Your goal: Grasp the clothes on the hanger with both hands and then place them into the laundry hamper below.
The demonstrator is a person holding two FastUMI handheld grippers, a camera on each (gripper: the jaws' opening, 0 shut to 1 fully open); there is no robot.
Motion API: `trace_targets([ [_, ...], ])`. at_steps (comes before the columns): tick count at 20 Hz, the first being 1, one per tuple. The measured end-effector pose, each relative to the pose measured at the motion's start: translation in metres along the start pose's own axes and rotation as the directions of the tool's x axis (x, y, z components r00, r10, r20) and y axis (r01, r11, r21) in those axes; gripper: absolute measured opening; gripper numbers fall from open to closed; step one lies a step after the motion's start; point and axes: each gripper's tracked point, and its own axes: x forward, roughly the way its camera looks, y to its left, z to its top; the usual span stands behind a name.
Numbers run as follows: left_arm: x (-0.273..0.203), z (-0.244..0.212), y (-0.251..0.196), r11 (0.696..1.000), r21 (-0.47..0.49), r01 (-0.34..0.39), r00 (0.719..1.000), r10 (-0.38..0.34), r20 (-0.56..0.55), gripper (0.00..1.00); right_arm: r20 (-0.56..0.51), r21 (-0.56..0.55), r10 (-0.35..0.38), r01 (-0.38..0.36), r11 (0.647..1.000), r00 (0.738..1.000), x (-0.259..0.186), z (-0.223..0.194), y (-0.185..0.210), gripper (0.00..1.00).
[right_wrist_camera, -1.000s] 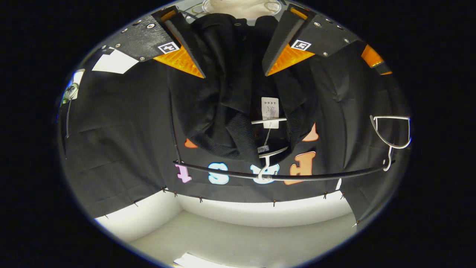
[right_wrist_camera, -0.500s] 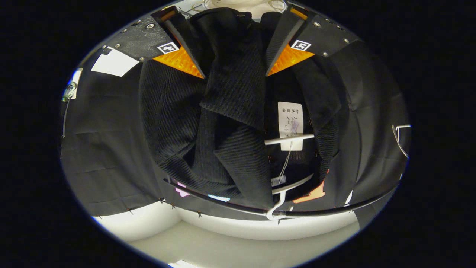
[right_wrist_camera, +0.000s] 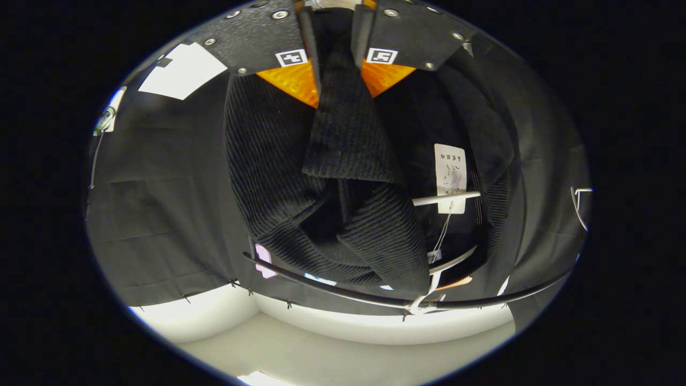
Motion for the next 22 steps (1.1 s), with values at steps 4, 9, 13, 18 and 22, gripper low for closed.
trace_targets([
  [4,0.060,0.004,-0.025,0.997,0.042,0.057,0.998,-0.059,0.024,0.96,0.033,-0.020,0.004,-0.003,1.000,0.999,-0.014,0.016,-0.006,0.08],
  [9,0.142,-0.011,-0.066,0.991,0.079,0.107,0.994,-0.107,-0.002,0.96,0.048,0.002,0.036,-0.036,0.999,0.998,-0.028,0.029,-0.014,0.06],
  [13,0.187,-0.009,-0.080,0.996,0.085,0.027,0.999,-0.029,0.020,0.95,0.050,-0.008,0.079,-0.079,0.997,0.996,-0.031,0.028,-0.015,0.06],
  [18,0.226,-0.015,-0.048,0.954,0.228,-0.195,0.980,0.181,0.082,0.96,0.050,0.002,0.112,-0.112,0.994,0.992,-0.037,0.026,-0.009,0.06],
  [22,0.225,-0.014,-0.027,0.931,0.254,-0.262,0.963,0.237,0.126,0.98,0.058,0.013,0.117,-0.118,0.993,0.991,-0.045,0.030,-0.012,0.06],
])
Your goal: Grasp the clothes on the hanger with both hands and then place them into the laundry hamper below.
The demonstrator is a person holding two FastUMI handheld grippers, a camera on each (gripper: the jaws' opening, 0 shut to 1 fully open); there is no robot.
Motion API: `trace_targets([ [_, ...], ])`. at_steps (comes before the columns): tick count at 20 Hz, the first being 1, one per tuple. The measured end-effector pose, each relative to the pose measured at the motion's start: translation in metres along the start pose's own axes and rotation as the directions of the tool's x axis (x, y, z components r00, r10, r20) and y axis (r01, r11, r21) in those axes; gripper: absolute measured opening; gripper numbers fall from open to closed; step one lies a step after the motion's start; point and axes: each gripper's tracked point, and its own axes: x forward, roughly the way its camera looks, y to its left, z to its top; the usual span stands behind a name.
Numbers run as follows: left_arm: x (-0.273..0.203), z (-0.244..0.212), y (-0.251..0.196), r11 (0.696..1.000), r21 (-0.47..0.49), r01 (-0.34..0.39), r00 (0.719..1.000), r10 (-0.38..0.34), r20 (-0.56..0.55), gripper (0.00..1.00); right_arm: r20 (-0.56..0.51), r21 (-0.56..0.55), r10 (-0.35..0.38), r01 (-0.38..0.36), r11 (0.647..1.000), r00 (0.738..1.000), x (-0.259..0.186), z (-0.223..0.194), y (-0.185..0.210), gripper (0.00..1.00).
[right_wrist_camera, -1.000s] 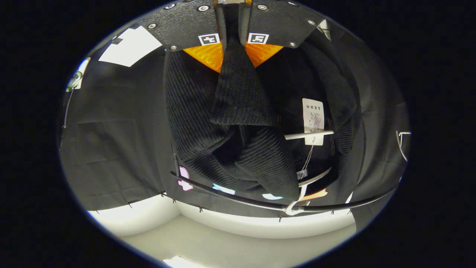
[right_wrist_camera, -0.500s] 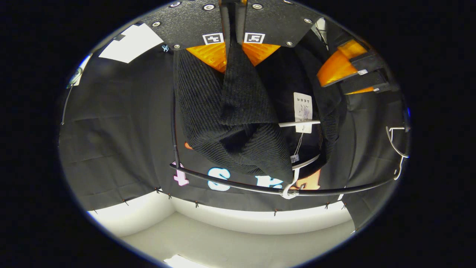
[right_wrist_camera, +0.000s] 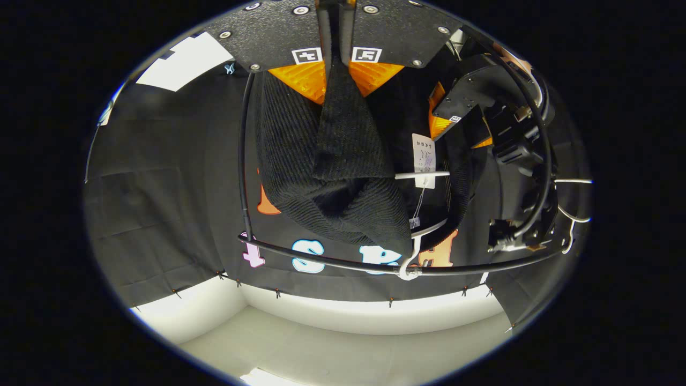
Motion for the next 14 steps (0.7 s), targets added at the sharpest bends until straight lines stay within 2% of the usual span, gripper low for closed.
trace_targets([
  [3,0.008,-0.010,0.042,0.993,0.030,-0.112,0.994,0.113,-0.009,0.96,0.004,-0.003,0.001,-0.001,1.000,1.000,0.003,0.002,0.000,0.06],
  [5,0.009,-0.011,0.053,0.989,0.057,-0.135,0.991,0.135,-0.002,0.99,0.009,0.000,0.002,-0.002,1.000,1.000,0.000,0.003,-0.002,0.06],
  [7,0.012,-0.008,0.063,0.989,0.072,-0.132,0.991,0.132,0.012,0.97,0.013,-0.006,0.000,0.000,1.000,1.000,-0.004,0.006,-0.004,0.06],
  [9,0.012,-0.008,0.056,0.998,0.040,-0.055,0.998,0.055,0.001,0.97,0.012,-0.008,-0.005,0.006,1.000,1.000,-0.005,0.007,-0.006,0.06],
  [10,0.009,-0.006,0.052,1.000,0.025,-0.015,1.000,0.015,0.010,0.81,0.016,-0.007,-0.009,0.009,1.000,1.000,-0.005,0.008,-0.007,0.14],
  [11,0.003,-0.003,0.045,0.999,0.013,0.040,0.999,-0.041,0.018,0.66,0.023,-0.007,-0.018,0.018,1.000,1.000,-0.006,0.011,-0.010,0.06],
  [13,-0.008,0.004,0.046,0.997,-0.016,0.078,0.996,-0.077,0.049,0.34,0.038,-0.015,-0.034,0.035,0.999,0.999,-0.011,0.017,-0.012,0.05],
  [14,-0.012,0.006,0.049,0.996,-0.037,0.081,0.995,-0.079,0.052,0.25,0.047,-0.022,-0.040,0.041,0.999,0.998,-0.011,0.020,-0.014,0.05],
])
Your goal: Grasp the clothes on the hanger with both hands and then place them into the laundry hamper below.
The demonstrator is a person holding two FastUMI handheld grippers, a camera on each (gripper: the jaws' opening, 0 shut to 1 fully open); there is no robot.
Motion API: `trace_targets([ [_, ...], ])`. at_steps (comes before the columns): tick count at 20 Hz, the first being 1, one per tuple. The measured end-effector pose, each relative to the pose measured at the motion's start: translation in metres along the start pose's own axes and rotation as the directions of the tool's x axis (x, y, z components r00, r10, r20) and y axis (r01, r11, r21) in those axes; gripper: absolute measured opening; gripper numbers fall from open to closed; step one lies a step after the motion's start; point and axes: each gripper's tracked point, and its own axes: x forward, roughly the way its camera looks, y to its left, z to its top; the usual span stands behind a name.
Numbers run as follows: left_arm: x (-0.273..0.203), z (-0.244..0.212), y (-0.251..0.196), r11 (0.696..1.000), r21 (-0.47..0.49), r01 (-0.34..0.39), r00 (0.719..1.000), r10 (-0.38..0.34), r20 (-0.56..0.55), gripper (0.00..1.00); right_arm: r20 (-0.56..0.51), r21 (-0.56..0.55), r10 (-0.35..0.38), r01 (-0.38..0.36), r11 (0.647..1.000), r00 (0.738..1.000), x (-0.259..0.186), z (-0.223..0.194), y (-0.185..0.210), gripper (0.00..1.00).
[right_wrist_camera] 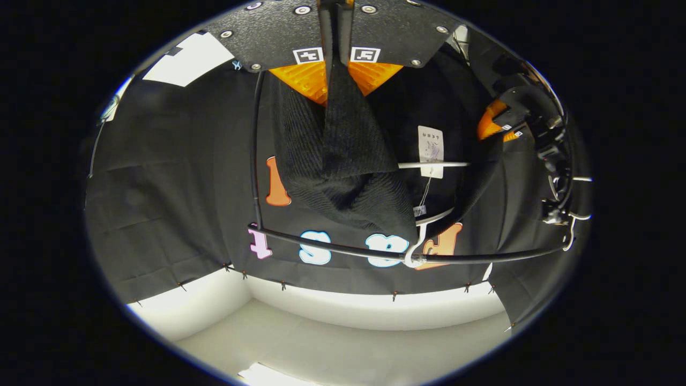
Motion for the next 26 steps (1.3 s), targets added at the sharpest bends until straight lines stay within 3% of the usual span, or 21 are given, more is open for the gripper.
trace_targets([
  [1,-0.005,0.001,-0.002,0.999,-0.034,0.015,1.000,-0.016,-0.018,0.16,0.009,-0.003,0.007,-0.006,1.000,1.000,0.000,0.003,-0.001,0.04],
  [3,-0.013,0.007,-0.003,0.993,-0.108,0.040,0.998,-0.044,-0.037,0.16,0.042,0.006,0.015,-0.015,1.000,0.999,-0.003,0.013,0.002,0.04],
  [7,-0.021,0.022,0.007,0.991,-0.127,0.032,0.998,-0.038,-0.040,0.08,0.049,-0.001,-0.008,0.008,1.000,0.999,-0.011,0.019,-0.004,0.00],
  [10,-0.026,0.029,0.009,0.986,-0.168,0.025,0.999,-0.030,-0.029,0.10,0.085,-0.008,-0.030,0.031,0.999,0.996,-0.010,0.036,-0.012,0.01],
  [19,-0.024,0.071,0.033,0.988,-0.155,-0.010,1.000,0.008,-0.015,0.07,0.238,-0.075,-0.099,0.120,0.990,0.966,-0.011,0.132,-0.061,0.01],
  [22,-0.014,0.088,0.045,0.984,-0.170,-0.052,0.998,0.054,0.007,0.07,0.264,-0.091,-0.105,0.133,0.987,0.959,0.003,0.161,-0.081,0.01],
  [26,-0.003,0.106,0.048,0.990,-0.134,-0.045,0.998,0.051,0.043,0.08,0.275,-0.130,-0.118,0.158,0.979,0.954,0.040,0.184,-0.104,0.01],
])
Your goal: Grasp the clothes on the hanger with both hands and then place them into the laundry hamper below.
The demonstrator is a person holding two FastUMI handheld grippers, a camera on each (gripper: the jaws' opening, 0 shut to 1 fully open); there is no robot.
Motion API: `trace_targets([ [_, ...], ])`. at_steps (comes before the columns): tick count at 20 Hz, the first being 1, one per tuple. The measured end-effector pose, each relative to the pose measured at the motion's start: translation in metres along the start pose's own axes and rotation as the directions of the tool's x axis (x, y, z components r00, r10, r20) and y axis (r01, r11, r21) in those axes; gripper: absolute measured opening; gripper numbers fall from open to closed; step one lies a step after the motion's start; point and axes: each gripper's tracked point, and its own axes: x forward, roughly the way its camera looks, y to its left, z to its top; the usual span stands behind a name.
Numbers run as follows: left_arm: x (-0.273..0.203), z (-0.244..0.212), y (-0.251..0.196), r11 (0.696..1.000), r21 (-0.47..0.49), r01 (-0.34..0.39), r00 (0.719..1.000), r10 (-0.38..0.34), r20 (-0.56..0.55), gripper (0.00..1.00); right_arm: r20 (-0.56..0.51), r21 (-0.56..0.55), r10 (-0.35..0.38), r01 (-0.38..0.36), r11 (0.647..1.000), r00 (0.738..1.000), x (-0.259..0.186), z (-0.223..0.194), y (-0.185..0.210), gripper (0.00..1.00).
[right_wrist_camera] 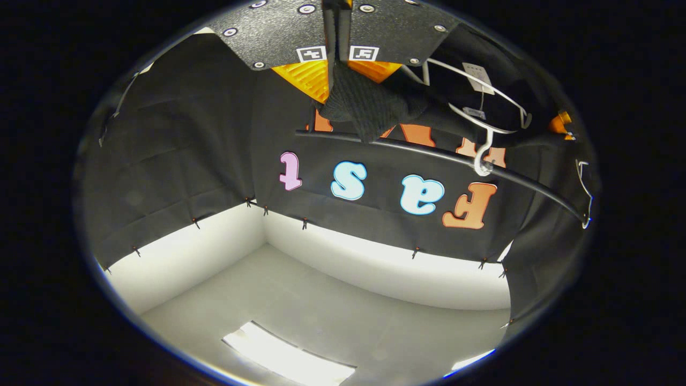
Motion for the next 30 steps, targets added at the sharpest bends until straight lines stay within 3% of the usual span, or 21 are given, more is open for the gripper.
trace_targets([
  [3,0.011,0.009,0.008,0.999,0.024,-0.023,0.999,0.022,0.038,0.07,-0.044,-0.002,-0.001,0.001,1.000,0.999,0.027,-0.022,-0.007,0.01],
  [5,0.017,0.006,0.008,0.999,0.038,-0.030,0.999,0.029,0.039,0.09,-0.110,-0.030,-0.004,0.001,1.000,0.994,0.036,-0.058,-0.007,0.02],
  [8,0.027,-0.009,0.015,0.996,0.062,-0.060,0.998,0.059,0.018,0.07,-0.176,-0.060,0.022,-0.033,0.998,0.984,0.036,-0.098,0.008,0.02],
  [11,0.035,-0.026,0.025,0.996,0.027,-0.088,0.996,0.089,-0.026,0.07,-0.202,-0.044,0.029,-0.039,0.998,0.979,0.027,-0.123,0.020,0.02],
  [15,0.053,-0.031,0.034,0.994,0.033,-0.108,0.993,0.109,-0.040,0.10,-0.221,0.002,0.035,-0.036,0.999,0.975,0.011,-0.143,0.033,0.02],
  [19,0.070,-0.060,0.038,0.992,-0.004,-0.130,0.982,0.128,-0.136,0.07,-0.249,-0.021,0.034,-0.041,0.999,0.968,0.000,-0.168,0.047,0.02],
  [24,0.079,-0.075,0.035,0.995,0.000,-0.103,0.984,0.102,-0.149,0.07,-0.250,-0.009,0.043,-0.046,0.999,0.967,-0.017,-0.173,0.054,0.02],
  [29,0.085,-0.084,0.038,0.990,-0.112,-0.086,0.973,0.059,-0.225,0.07,-0.266,-0.007,0.044,-0.047,0.999,0.963,-0.020,-0.186,0.062,0.02],
  [30,0.096,-0.082,0.047,0.988,-0.115,-0.105,0.973,0.078,-0.215,0.07,-0.269,0.002,0.046,-0.047,0.999,0.962,-0.020,-0.188,0.065,0.02],
])
